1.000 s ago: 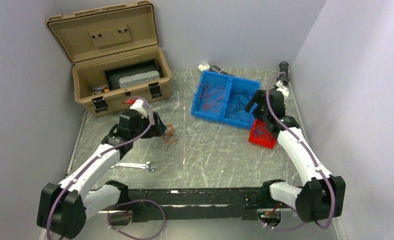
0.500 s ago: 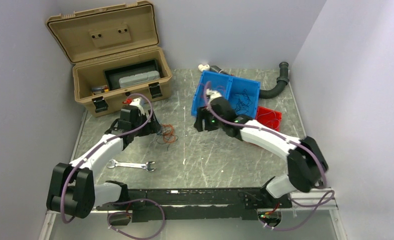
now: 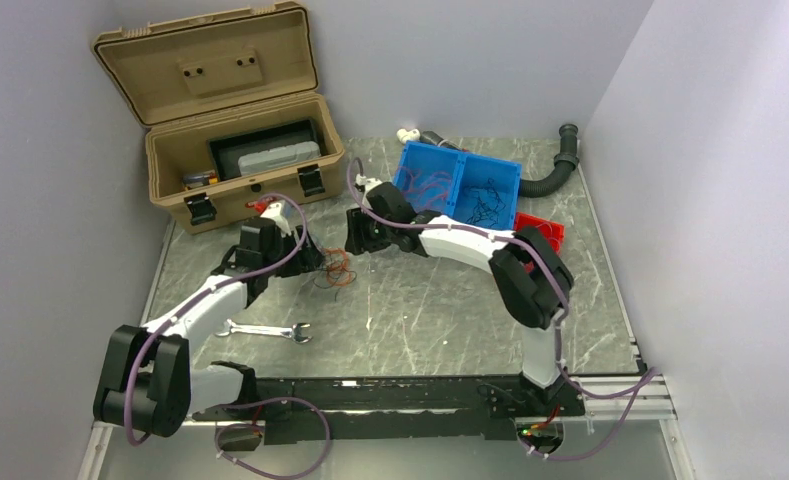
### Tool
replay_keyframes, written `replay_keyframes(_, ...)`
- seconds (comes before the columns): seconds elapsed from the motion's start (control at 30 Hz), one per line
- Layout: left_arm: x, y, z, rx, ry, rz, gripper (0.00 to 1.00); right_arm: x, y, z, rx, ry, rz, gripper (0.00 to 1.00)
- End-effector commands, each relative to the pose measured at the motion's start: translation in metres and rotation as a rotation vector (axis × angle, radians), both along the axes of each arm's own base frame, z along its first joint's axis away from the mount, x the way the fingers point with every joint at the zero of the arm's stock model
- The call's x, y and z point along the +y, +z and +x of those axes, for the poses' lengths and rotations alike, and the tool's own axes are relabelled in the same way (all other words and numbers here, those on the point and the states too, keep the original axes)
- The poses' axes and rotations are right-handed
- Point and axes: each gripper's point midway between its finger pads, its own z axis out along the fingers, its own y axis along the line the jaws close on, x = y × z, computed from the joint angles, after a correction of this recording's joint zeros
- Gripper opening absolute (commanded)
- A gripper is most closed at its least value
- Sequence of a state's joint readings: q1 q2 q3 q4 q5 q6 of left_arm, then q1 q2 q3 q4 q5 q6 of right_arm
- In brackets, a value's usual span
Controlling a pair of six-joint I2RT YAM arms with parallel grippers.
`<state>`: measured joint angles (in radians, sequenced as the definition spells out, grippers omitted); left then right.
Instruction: Untangle the cables
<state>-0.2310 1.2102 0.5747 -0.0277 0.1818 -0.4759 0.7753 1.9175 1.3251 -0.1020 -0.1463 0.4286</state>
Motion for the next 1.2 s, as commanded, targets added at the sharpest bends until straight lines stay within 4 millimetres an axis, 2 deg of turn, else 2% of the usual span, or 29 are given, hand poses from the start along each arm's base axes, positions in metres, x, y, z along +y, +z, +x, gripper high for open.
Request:
replay_keyframes(0.0,-0.002,0.000,-0.002,-0.017,-0.013,-0.017,0.70,0.026,0.003,0.016,-0.010,0.040,0.053,0.48)
replay_keyframes(0.27,0.000,-0.021,-0.011,0.071,-0.026,0.014,0.63,0.042,-0.023,0.017,0.045,0.080,0.040,0.40)
replay_keyframes(0.5,-0.005,-0.033,-0.010,0.133,-0.055,0.015,0.53,0.049,-0.034,0.013,0.077,0.108,0.042,0.30)
replay_keyframes(0.6,-0.008,-0.042,-0.010,0.172,-0.069,0.013,0.52,0.050,-0.034,0.013,0.075,0.111,0.042,0.21)
replay_keyframes(0.67,-0.009,-0.046,-0.009,0.189,-0.076,0.009,0.48,0.049,-0.031,0.014,0.068,0.110,0.044,0.09)
replay_keyframes(0.7,-0.010,-0.049,-0.010,0.196,-0.081,0.006,0.43,0.049,-0.030,0.014,0.064,0.107,0.042,0.03)
replay_keyframes(0.73,-0.012,-0.050,-0.009,0.198,-0.085,0.002,0.36,0.048,-0.027,0.014,0.060,0.106,0.041,0.00)
replay_keyframes(0.83,-0.011,-0.050,-0.007,0.200,-0.085,0.007,0.01,0.043,-0.013,0.013,0.037,0.095,0.046,0.00)
replay_keyframes(0.97,0.003,-0.044,-0.006,0.175,-0.017,0.054,0.00,0.025,0.016,0.018,-0.037,0.036,0.030,0.00)
replay_keyframes(1.17,0.019,-0.033,-0.006,0.130,0.077,0.029,0.00,-0.020,0.061,0.027,-0.114,-0.091,0.021,0.00)
